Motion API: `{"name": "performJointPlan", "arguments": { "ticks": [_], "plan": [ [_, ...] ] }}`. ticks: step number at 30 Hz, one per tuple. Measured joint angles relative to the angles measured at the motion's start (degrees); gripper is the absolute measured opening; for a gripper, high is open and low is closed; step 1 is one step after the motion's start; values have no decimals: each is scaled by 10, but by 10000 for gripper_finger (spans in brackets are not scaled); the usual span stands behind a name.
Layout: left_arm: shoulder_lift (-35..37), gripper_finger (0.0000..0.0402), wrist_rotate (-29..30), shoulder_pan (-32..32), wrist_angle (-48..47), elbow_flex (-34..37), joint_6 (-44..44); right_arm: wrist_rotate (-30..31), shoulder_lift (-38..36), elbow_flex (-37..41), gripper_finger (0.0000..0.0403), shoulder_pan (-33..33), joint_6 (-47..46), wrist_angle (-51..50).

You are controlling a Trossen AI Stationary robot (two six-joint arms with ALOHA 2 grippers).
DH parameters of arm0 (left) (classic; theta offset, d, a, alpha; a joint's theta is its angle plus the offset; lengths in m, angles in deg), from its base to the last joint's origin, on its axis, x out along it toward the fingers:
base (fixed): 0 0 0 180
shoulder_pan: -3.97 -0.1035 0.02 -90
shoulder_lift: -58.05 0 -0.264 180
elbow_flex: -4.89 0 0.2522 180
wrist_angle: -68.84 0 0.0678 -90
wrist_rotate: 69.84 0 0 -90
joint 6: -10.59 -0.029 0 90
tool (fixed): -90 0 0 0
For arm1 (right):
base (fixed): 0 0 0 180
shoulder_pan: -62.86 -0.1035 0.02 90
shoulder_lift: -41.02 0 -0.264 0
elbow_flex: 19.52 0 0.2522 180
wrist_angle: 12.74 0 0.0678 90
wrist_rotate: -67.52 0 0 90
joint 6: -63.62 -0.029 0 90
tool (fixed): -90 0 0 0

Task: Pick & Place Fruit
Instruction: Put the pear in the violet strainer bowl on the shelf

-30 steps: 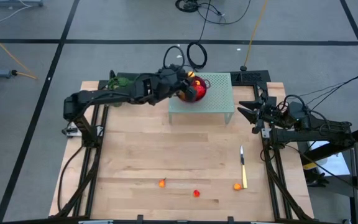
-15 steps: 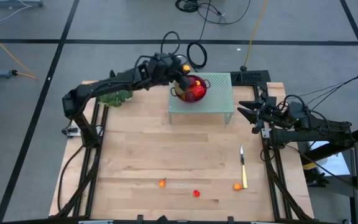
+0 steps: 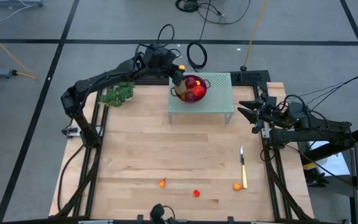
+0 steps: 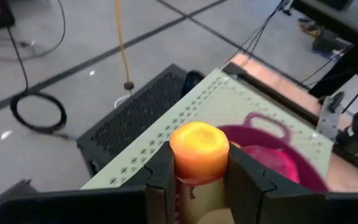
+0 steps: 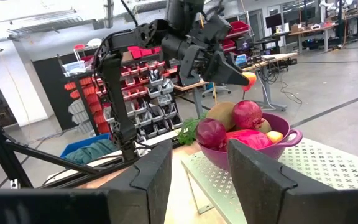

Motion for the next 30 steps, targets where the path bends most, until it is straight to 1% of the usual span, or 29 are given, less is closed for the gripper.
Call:
{"name": "performJointPlan", "arguments": {
  "ticks": [6, 16, 23, 30],
  "plan": [
    [0, 93, -56, -16, -16, 0, -3, 1, 0, 0, 151, 0, 0, 0],
    [-27, 93, -57, -14, -9, 0, -5, 0, 0, 0, 151, 0, -4, 0],
    [-28, 93, -57, -14, -9, 0, -4, 0, 0, 0, 151, 0, -4, 0],
    [-28, 93, -81, -14, -13, 0, -11, 0, 0, 0, 151, 0, -3, 0]
  ]
}}
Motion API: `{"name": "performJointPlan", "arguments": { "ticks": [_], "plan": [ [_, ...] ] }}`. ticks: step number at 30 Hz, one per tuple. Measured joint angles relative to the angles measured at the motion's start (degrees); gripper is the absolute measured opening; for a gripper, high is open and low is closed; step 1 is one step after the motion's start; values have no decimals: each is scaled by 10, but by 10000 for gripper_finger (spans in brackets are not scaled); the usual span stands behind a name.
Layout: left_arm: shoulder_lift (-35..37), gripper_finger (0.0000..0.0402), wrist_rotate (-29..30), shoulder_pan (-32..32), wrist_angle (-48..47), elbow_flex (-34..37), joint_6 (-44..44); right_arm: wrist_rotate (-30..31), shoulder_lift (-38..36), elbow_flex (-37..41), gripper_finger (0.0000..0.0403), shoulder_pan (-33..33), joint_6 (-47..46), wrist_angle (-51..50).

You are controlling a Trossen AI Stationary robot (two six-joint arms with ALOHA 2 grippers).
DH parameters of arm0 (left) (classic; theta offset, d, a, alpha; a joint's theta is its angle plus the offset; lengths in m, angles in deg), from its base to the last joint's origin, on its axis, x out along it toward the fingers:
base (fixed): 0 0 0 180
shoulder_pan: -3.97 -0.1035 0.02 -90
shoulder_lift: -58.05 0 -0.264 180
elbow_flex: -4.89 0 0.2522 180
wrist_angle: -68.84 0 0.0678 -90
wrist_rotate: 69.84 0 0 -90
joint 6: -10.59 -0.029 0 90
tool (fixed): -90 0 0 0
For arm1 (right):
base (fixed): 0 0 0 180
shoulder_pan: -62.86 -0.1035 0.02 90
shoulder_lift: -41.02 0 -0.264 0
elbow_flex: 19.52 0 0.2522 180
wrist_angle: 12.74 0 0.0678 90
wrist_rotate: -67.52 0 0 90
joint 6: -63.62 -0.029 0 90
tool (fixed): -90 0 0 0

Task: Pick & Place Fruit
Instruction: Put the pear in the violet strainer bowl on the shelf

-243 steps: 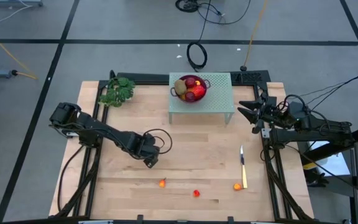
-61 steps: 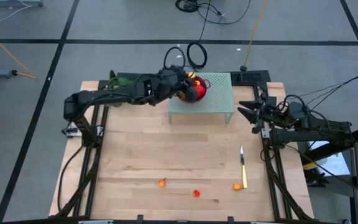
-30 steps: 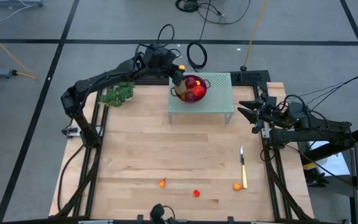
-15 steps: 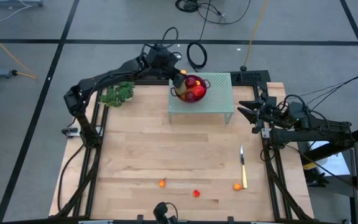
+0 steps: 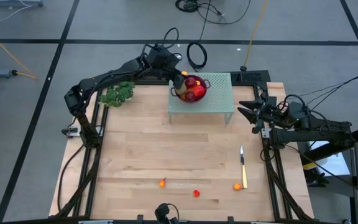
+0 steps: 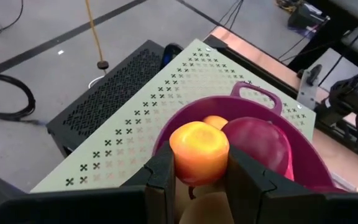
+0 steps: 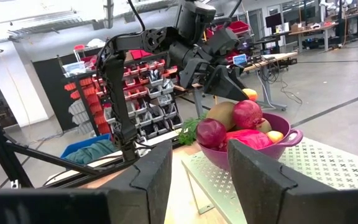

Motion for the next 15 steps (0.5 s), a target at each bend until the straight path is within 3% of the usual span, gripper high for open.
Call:
{"name": "performJointPlan", "arguments": {
  "ticks": [15],
  "plan": [
    [0, 93, 3, -4, -17, 0, -11, 0, 0, 0, 151, 0, 0, 0]
  ]
}}
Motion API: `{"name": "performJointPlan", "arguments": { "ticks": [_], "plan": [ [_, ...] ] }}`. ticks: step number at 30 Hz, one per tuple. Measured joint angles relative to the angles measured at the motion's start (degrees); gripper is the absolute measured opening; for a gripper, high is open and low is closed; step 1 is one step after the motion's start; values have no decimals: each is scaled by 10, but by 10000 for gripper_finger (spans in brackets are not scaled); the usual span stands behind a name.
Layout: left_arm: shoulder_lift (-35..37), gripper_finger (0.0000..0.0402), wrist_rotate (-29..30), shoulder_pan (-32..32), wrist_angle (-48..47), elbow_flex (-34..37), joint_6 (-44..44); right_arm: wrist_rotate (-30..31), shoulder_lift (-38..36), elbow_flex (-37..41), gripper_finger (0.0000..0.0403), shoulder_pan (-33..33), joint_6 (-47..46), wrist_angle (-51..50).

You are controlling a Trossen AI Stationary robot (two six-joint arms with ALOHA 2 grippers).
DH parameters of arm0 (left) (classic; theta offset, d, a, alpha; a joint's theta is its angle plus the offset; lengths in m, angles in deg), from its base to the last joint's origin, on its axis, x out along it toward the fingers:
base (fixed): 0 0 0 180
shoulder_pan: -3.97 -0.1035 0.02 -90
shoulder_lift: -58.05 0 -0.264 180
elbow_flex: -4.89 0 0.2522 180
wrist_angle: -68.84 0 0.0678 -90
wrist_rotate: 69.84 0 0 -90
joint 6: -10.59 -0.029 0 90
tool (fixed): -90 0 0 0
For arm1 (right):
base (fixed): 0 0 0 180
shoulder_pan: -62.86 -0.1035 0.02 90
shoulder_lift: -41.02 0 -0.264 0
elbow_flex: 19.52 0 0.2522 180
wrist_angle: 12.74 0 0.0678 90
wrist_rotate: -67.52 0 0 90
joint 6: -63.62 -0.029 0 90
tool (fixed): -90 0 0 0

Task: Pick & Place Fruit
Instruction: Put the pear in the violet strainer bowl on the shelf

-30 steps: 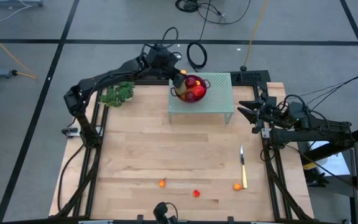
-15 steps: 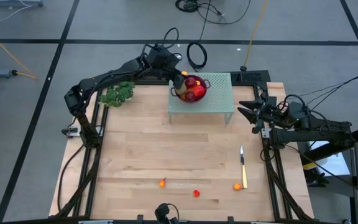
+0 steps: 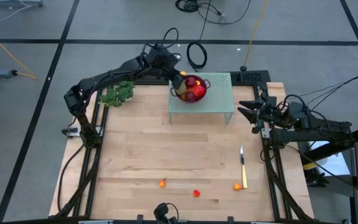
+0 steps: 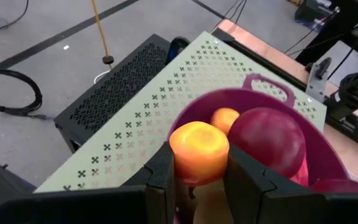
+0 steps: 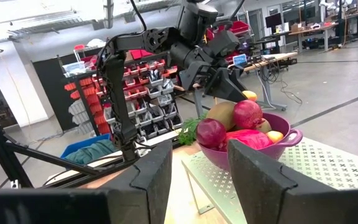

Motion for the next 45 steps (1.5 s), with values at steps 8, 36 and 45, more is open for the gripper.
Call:
{"name": "performJointPlan", "arguments": {
  "ticks": [8, 36, 45],
  "plan": [
    [0, 93, -1, 1, -3, 0, -3, 0, 0, 0, 151, 0, 0, 0],
    [-17, 116, -11, 4, -1, 0, -8, 0, 0, 0, 151, 0, -2, 0],
    [-16, 158, -11, 4, -1, 0, -11, 15, 0, 0, 151, 0, 0, 0]
  ]
}}
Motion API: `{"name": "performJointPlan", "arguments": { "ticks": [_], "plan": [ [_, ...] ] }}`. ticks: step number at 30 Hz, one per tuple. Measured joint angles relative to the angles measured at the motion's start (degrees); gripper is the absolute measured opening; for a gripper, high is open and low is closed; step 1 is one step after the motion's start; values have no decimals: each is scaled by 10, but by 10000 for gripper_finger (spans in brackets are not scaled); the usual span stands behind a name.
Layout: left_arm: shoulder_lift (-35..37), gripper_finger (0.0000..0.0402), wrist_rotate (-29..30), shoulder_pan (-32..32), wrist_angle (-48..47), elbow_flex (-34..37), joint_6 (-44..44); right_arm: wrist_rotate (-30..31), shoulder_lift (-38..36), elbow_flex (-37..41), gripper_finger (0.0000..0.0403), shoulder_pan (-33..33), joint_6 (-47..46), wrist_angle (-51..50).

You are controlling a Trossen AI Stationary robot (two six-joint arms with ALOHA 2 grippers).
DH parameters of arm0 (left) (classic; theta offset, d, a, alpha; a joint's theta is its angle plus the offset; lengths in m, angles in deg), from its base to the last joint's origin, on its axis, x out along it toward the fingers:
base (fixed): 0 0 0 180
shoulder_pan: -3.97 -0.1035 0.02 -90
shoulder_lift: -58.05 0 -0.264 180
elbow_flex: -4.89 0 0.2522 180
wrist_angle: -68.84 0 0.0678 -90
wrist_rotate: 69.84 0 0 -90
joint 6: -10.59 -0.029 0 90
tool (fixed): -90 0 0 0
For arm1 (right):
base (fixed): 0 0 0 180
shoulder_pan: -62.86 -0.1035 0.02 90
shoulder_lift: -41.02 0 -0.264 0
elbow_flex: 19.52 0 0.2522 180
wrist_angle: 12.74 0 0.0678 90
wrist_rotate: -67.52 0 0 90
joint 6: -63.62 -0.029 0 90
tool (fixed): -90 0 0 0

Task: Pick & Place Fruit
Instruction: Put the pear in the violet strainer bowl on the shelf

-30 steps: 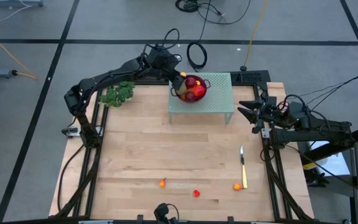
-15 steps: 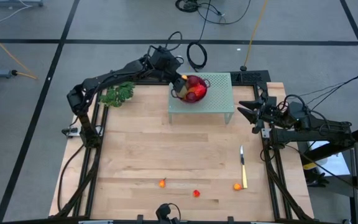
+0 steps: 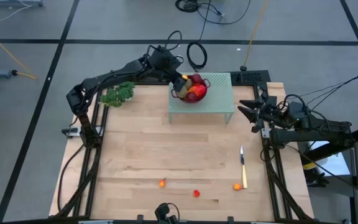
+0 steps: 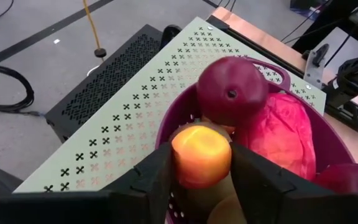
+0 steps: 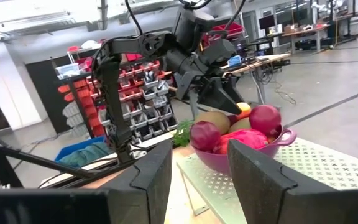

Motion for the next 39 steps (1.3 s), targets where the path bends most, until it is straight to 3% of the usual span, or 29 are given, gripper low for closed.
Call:
{"name": "performJointPlan", "arguments": {
  "ticks": [16, 26, 31, 39],
  "plan": [
    [16, 232, 7, -1, 7, 0, -6, 0, 0, 0, 151, 0, 0, 0],
    [84, 241, 26, 6, 7, 0, 7, -1, 0, 0, 151, 0, -1, 0],
    [112, 241, 40, 44, 6, 0, 28, -1, 0, 0, 151, 0, 0, 0],
    [142, 241, 101, 158, -33, 0, 14, -3, 0, 0, 151, 0, 0, -1]
  ]
}}
